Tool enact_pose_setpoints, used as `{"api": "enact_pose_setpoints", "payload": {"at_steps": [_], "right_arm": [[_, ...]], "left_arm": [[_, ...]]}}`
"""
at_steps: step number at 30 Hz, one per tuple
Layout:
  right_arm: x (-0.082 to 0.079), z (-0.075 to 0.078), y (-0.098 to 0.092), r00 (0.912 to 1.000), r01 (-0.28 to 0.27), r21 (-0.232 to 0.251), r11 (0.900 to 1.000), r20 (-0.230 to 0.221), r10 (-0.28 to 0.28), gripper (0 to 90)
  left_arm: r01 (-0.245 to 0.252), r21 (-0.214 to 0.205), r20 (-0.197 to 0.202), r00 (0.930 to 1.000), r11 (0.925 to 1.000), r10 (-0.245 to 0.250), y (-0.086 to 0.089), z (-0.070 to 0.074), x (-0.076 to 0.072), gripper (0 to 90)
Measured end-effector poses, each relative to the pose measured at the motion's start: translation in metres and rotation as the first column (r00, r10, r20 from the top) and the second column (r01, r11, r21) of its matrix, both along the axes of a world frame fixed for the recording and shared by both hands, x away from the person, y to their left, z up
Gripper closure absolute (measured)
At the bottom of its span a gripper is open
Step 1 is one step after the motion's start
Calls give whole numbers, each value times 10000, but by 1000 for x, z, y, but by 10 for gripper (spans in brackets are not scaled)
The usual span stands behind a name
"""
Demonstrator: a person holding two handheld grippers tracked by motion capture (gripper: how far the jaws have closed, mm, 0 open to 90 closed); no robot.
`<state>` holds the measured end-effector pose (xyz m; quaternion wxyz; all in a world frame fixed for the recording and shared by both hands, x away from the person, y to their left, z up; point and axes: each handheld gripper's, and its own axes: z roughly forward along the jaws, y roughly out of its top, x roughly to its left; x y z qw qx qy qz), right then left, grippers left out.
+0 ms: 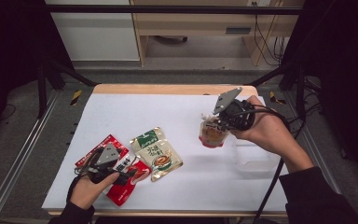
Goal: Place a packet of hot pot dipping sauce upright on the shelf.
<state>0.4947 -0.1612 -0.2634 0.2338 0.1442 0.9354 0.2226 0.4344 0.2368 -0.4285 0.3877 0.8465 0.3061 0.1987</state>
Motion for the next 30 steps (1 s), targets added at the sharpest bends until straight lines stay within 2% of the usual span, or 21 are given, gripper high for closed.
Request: {"api": "enact_pose_setpoints", "payload": {"at_steps": [4, 7, 14, 19, 20, 26, 30], "right_arm": [[5, 6, -11, 9993, 140, 238, 9996, 347, -148, 877], [9, 12, -18, 9977, 270, 298, 9992, 614, -288, 877], [25, 24, -37, 9939, 652, 255, 9975, 880, -672, 877], [34, 25, -47, 9902, 934, 324, 9951, 1011, -963, 877], [36, 24, -53, 9874, 1129, 376, 9929, 1073, -1163, 877], [42, 22, -66, 9799, 1473, 413, 9882, 1297, -1514, 877], [44, 21, -73, 9776, 1617, 439, 9859, 1291, -1661, 877]], "left_arm": [[-252, 97, 138, 9996, 9996, 250, 9, -3, -3, 87], [-621, -165, 105, 9980, 9979, 623, 19, -6, -3, 87], [-978, -351, 135, 9951, 9946, 983, 28, -7, -1, 87], [-1071, -359, 143, 9941, 9936, 1077, 30, -8, 0, 87], [-1120, -286, 162, 9935, 9933, 1125, 30, -9, 1, 87], [-1238, -242, 264, 9919, 9920, 1244, 28, -9, 2, 87], [-1343, -376, 287, 9904, 9902, 1354, 31, -9, 3, 87]]}}
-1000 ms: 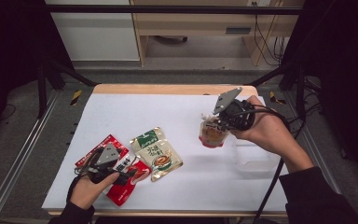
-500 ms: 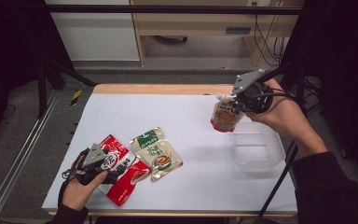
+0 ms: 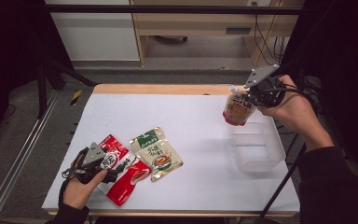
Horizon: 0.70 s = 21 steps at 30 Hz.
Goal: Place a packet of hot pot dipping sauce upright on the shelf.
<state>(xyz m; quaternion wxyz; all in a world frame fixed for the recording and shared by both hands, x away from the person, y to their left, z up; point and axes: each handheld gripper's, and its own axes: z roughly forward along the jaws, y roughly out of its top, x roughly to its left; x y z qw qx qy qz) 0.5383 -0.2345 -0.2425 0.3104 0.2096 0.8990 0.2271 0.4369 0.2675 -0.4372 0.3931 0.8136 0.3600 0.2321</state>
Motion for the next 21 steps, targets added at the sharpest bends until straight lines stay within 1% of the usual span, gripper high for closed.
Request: {"api": "enact_pose_setpoints", "payload": {"at_steps": [3, 4, 7, 9, 10, 13, 14, 16, 21], "right_arm": [[1, -1, -3, 10000, -3, -63, 10000, 12, 4, 877], [2, -3, -7, 10000, 88, -73, 9999, 23, -88, 876], [2, -6, -10, 9999, 158, -128, 9998, 68, -158, 877], [4, -10, -13, 9993, 350, -96, 9993, 140, -349, 877], [4, -13, -15, 9989, 440, -163, 9989, 187, -437, 877], [6, -16, -19, 9981, 560, -156, 9983, 250, -556, 877], [7, -17, -22, 9972, 655, -148, 9977, 361, -649, 877], [8, -17, -25, 9964, 722, -137, 9973, 447, -715, 877], [14, -19, -29, 9955, 786, -131, 9968, 533, -778, 877]], "left_arm": [[-30, 0, -47, 10000, 10000, 30, 1, -1, 1, 87], [-32, 19, -54, 10000, 10000, 32, 2, 0, 1, 88], [-29, 12, 40, 10000, 10000, 29, 3, 1, -1, 87], [-78, 32, 36, 10000, 10000, 78, 4, 0, -1, 88], [-110, 74, -25, 9999, 9999, 110, 4, 0, -1, 87], [-104, 79, -9, 9999, 9999, 104, 4, 0, -2, 88], [-106, 66, 12, 9999, 9999, 106, 4, 0, -2, 88], [-114, 66, 12, 9999, 9999, 114, 4, 0, -2, 87], [-63, 37, -24, 10000, 10000, 63, 4, 0, -2, 88]]}}
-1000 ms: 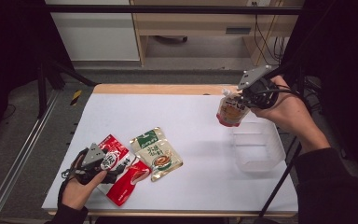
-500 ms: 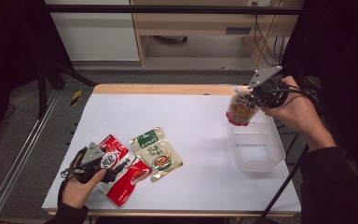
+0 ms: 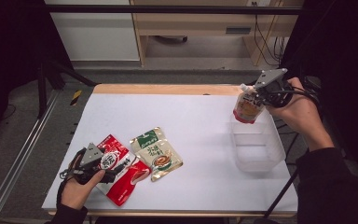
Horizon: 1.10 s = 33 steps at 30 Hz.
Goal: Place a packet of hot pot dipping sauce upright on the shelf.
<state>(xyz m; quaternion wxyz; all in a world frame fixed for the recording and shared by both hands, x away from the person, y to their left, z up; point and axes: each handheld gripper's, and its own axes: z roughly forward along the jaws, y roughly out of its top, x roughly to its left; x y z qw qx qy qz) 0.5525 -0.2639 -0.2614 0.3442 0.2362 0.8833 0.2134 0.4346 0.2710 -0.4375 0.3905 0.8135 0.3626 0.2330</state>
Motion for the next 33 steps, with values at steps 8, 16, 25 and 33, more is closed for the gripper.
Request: {"api": "enact_pose_setpoints", "payload": {"at_steps": [8, 16, 25, 33], "right_arm": [[21, -12, -10, 9999, 23, -35, 10000, -131, -24, 877], [34, -21, -16, 9995, -100, 26, 9999, -300, 101, 877], [42, -28, -17, 9976, -489, -39, 9988, -489, 487, 875], [45, -35, -22, 9969, -503, -122, 9987, -613, 494, 874]], "left_arm": [[12, -18, -47, 10000, 10000, -12, 0, -1, -1, 87], [-34, 11, -56, 10000, 10000, 34, -1, -1, -1, 88], [-77, 42, -62, 10000, 10000, 77, -1, -2, -1, 87], [-65, 75, -100, 9999, 10000, 65, -1, -2, 0, 88]]}}
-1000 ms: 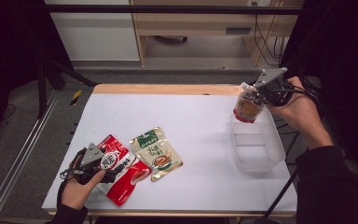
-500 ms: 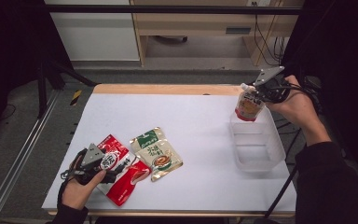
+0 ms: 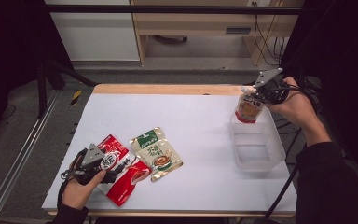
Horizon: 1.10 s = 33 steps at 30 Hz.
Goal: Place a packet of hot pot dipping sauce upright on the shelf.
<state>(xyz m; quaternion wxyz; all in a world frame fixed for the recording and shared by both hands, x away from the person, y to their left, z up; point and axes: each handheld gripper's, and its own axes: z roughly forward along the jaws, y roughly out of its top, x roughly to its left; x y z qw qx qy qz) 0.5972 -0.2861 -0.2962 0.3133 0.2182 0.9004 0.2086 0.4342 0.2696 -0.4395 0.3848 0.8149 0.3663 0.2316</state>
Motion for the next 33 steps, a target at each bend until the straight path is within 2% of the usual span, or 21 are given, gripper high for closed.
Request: {"api": "enact_pose_setpoints", "payload": {"at_steps": [3, 4, 10, 21, 30, 33], "right_arm": [[0, -2, -1, 10000, 2, -15, 10000, -50, -2, 873], [1, -4, -4, 9998, 45, 229, 9997, -170, -42, 873], [1, -12, -6, 9993, 77, 227, 9997, -365, -69, 873], [1, -26, 3, 9980, -214, 344, 9992, -596, 234, 873], [9, -45, 13, 9949, -302, 416, 9987, -946, 340, 870], [11, -46, 11, 9967, 0, 592, 9982, -816, 49, 861]], "left_arm": [[12, 13, -4, 10000, 10000, -12, 0, 0, 0, 88], [7, 58, -24, 10000, 10000, -7, 0, 0, 0, 88], [23, 94, -26, 10000, 10000, -23, 0, 0, 0, 88], [-4, 101, -52, 10000, 9999, 5, 0, -1, 0, 87], [45, 139, -105, 9999, 9999, -43, -1, -1, 1, 88], [41, 152, -103, 9999, 9999, -40, -1, -1, 1, 88]]}}
